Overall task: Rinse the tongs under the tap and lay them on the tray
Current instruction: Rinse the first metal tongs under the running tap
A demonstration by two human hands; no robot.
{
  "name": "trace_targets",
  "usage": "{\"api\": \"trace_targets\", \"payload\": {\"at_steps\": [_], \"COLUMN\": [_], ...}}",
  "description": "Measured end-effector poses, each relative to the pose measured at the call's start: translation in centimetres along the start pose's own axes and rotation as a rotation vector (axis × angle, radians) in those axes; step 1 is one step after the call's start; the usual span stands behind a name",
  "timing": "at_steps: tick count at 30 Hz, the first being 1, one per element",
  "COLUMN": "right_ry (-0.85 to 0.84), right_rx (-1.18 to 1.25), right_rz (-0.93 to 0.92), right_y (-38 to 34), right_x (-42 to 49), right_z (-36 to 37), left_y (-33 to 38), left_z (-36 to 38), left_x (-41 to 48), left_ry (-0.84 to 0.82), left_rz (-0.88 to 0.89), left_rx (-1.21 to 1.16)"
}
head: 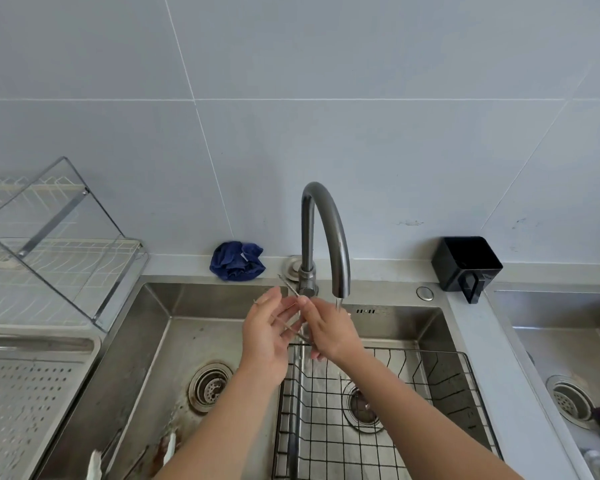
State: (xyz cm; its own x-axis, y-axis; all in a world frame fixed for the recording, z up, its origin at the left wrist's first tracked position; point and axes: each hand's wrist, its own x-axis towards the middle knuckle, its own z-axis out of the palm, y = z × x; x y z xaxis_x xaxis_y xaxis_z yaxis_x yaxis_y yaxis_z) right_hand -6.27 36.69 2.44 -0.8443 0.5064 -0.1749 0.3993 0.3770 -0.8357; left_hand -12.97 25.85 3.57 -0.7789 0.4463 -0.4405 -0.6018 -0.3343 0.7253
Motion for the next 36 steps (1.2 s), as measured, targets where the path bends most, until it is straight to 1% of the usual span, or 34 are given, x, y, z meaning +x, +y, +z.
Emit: {"api": "trace_targets", "payload": {"at_steps": [2, 4, 8, 9, 11, 12, 13, 15, 19, 23, 24, 25, 26, 28, 29, 30, 31, 32, 34, 36], "right_ry": [-0.064, -0.119, -0.221, -0.234, -0.202, -0.16, -0.114, -0.048, -0.006, 0.027, 0.048, 0.073, 0.097, 0.124, 0.133, 0.144, 0.158, 0.174, 0.196, 0.188], "right_rx": [0.045, 0.122, 0.186, 0.149, -0.079, -0.198, -0.263, -0.277, -0.335, -0.255, -0.21, -0.165, -0.125, -0.084, -0.091, -0.115, -0.144, -0.17, -0.228, -0.294], "right_rz": [-0.003, 0.001, -0.045, -0.072, -0.154, -0.181, -0.19, -0.163, -0.091, 0.003, 0.037, 0.074, 0.111, 0.162, 0.177, 0.192, 0.212, 0.238, 0.304, 0.392], "right_y": [-0.6, -0.8, 0.5, 1.0, 2.1, 2.7, 3.1, 4.0, 6.5, 8.8, 9.3, 9.7, 10.1, 10.8, 11.2, 11.6, 12.0, 12.5, 13.7, 15.0], "right_x": [0.4, 0.5, -0.3, -0.9, -2.1, -2.7, -3.3, -4.4, -6.9, -9.1, -9.5, -9.9, -10.3, -11.0, -11.4, -11.7, -12.1, -12.5, -13.2, -14.0], "right_z": [0.3, 0.4, -0.3, -0.6, -1.1, -1.3, -1.6, -2.0, -3.2, -3.7, -3.7, -3.7, -3.7, -3.6, -3.6, -3.5, -3.4, -3.4, -3.4, -3.6], "left_y": [0.5, 0.8, 1.0, 0.8, 0.3, -0.2, -0.7, -1.6, -2.2, -2.9, -3.2, -3.7, -4.3, -5.8, -6.7, -7.6, -8.5, -9.4, -11.0, -11.9], "left_z": [-0.3, -0.4, 0.1, 0.2, 0.5, 0.7, 1.0, 1.7, 2.0, 1.1, 0.6, -0.1, -1.0, -3.2, -4.5, -5.7, -6.9, -8.0, -9.6, -10.4], "left_x": [0.2, 0.5, 1.1, 1.2, 1.2, 1.3, 1.2, 1.2, 2.0, 2.1, 1.9, 1.7, 1.3, 0.1, -0.5, -1.1, -1.6, -2.1, -3.0, -3.6], "left_ry": [-0.024, -0.066, -0.043, -0.035, -0.029, -0.031, -0.031, -0.02, 0.006, -0.014, -0.001, 0.011, 0.014, -0.038, -0.085, -0.14, -0.195, -0.244, -0.308, -0.357], "left_rz": [-0.047, -0.076, -0.125, -0.141, -0.174, -0.194, -0.216, -0.251, -0.248, -0.223, -0.195, -0.145, -0.066, 0.18, 0.322, 0.442, 0.524, 0.553, 0.534, 0.51], "left_rx": [-0.067, -0.076, -0.116, -0.139, -0.169, -0.166, -0.157, -0.144, -0.133, -0.023, 0.056, 0.191, 0.406, 0.963, 1.195, 1.358, 1.482, 1.591, 1.807, 1.934]}}
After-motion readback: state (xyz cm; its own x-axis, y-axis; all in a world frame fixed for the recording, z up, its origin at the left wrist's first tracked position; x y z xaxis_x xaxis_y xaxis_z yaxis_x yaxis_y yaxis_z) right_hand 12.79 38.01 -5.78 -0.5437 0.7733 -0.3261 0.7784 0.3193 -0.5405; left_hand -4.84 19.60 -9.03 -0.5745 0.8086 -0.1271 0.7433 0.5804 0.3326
